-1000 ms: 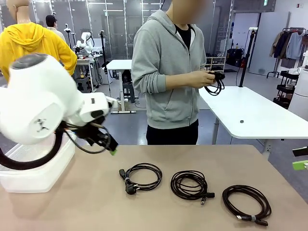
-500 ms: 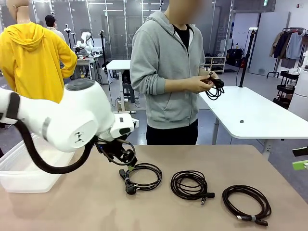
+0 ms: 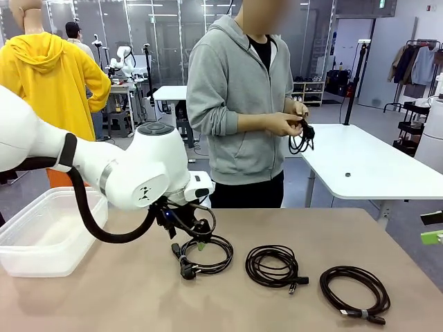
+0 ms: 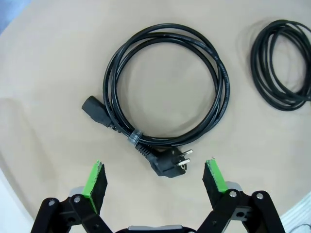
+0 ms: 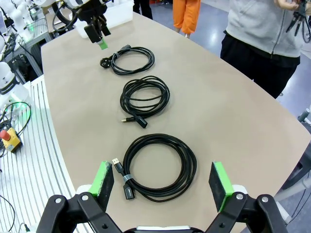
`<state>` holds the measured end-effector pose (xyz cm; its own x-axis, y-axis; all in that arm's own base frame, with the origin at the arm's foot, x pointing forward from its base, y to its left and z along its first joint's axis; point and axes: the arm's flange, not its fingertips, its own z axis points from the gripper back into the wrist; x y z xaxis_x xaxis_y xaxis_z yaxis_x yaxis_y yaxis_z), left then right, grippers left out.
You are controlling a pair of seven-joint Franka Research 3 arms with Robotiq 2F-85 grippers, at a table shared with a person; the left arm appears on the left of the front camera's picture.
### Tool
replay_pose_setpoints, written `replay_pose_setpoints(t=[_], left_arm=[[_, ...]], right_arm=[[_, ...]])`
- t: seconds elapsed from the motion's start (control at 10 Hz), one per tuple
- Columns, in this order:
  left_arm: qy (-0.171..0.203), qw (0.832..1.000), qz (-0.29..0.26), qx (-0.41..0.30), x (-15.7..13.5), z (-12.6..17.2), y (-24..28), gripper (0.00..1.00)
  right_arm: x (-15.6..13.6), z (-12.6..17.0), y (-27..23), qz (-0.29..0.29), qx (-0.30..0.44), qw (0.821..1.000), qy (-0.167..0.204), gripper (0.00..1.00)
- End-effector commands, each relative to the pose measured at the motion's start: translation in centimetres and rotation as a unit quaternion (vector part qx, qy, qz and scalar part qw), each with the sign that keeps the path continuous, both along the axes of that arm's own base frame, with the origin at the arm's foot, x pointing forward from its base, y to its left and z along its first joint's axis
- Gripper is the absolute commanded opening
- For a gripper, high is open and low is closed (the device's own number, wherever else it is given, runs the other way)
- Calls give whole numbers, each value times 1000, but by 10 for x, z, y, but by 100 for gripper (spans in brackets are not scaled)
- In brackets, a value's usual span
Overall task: Organize and store the cables.
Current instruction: Place the Power Cable into the Organizing box.
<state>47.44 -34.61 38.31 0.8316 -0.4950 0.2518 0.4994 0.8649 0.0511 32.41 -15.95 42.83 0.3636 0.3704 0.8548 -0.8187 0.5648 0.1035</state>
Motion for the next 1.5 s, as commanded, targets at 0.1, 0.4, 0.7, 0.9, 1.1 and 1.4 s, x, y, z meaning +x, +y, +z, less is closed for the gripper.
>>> replay_pose_setpoints(t=[0.1, 0.4, 0.7, 0.9, 1.1, 1.4], left_arm=[[18, 994, 104, -11, 17, -2, -6, 100], [7, 949, 314, -31, 11, -9, 0, 100], [63, 903, 420, -63, 4, -28, 4, 100], [52, 880, 466, -74, 5, -39, 9, 100], [66, 889, 449, -69, 11, -57, 8, 100], [72, 892, 441, -66, 27, -74, 12, 100]], right_arm=[[0, 1, 0, 1, 5, 1000, -12, 100], [0, 1, 0, 1, 5, 1000, -12, 100], [0, 1, 0, 1, 5, 1000, -12, 100], [0, 1, 0, 1, 5, 1000, -12, 100], [0, 1, 0, 1, 5, 1000, -12, 100], [0, 1, 0, 1, 5, 1000, -12, 100]])
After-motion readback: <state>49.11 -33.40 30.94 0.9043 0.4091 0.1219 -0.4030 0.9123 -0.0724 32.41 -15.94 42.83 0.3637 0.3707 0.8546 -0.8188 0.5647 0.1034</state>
